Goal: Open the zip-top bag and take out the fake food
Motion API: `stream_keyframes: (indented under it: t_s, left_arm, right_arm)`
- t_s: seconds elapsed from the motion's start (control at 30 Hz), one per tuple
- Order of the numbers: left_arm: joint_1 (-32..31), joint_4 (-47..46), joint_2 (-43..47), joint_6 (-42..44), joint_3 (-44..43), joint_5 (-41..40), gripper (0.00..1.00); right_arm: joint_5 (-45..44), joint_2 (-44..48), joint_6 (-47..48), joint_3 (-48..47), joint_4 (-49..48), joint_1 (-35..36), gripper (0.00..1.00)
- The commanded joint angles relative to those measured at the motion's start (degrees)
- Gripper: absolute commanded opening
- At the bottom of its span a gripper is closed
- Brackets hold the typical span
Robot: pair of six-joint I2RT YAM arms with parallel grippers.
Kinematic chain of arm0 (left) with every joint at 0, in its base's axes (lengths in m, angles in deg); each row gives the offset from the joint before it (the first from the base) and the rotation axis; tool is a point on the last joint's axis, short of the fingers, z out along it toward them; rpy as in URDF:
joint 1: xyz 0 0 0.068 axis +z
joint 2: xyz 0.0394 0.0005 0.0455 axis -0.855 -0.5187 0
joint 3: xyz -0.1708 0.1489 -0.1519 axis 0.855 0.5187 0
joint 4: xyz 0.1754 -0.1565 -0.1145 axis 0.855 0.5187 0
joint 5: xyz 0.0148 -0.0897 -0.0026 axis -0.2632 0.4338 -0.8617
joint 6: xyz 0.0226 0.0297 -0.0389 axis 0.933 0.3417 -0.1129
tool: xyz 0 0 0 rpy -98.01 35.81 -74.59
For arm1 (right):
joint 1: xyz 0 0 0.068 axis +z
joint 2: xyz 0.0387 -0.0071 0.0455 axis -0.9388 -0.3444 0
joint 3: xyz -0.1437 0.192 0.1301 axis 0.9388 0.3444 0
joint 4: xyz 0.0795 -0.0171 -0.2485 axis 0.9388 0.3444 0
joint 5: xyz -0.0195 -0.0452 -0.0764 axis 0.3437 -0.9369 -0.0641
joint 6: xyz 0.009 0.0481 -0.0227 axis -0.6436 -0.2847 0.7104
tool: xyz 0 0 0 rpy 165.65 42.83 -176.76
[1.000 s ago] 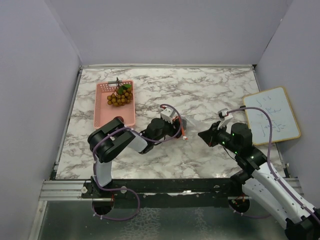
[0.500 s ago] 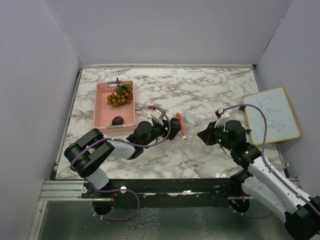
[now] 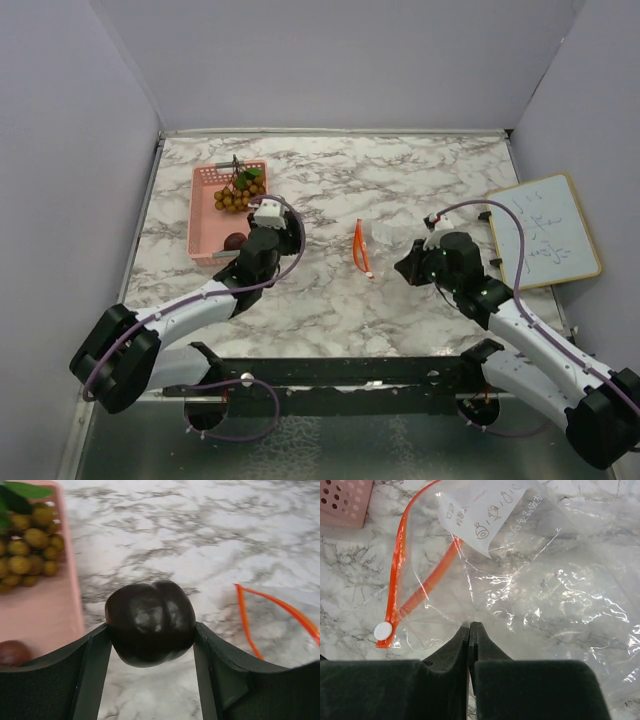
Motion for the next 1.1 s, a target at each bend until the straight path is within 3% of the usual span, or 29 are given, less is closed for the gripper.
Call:
stream_keyframes:
  t_s: [0.0, 0.13, 0.5, 0.77, 1.07]
  left_arm:
    - [4.39, 14.02, 2.57, 1.23, -3.23, -16.1, 0.49]
    - [10.63, 17.27, 5.37, -0.11, -2.32, -21.04, 0.54]
    - [28.98, 15.38, 3.77, -2.64, 1.13, -8.76, 0.55]
    - [33.83, 11.57, -2.24, -1.94, 0.2, -2.7, 0.57]
    - [34.53, 12.31, -0.47, -1.03, -0.85, -0.55, 0.9]
  right_arm:
    - [1.36, 0.58, -0.38, 0.13, -2.87, -0.17, 0.01]
    - [1.81, 1.28, 0.34, 0.41, -2.56, -0.17, 0.01]
    - [4.43, 0.35, 0.35, 1.64, -5.17, -0.18, 0.01]
    - [4.15, 0.99, 0.74, 1.51, -4.46, -0.17, 0.01]
    - [4.68, 0.21, 0.61, 1.67, -5.02, -0.18, 0.01]
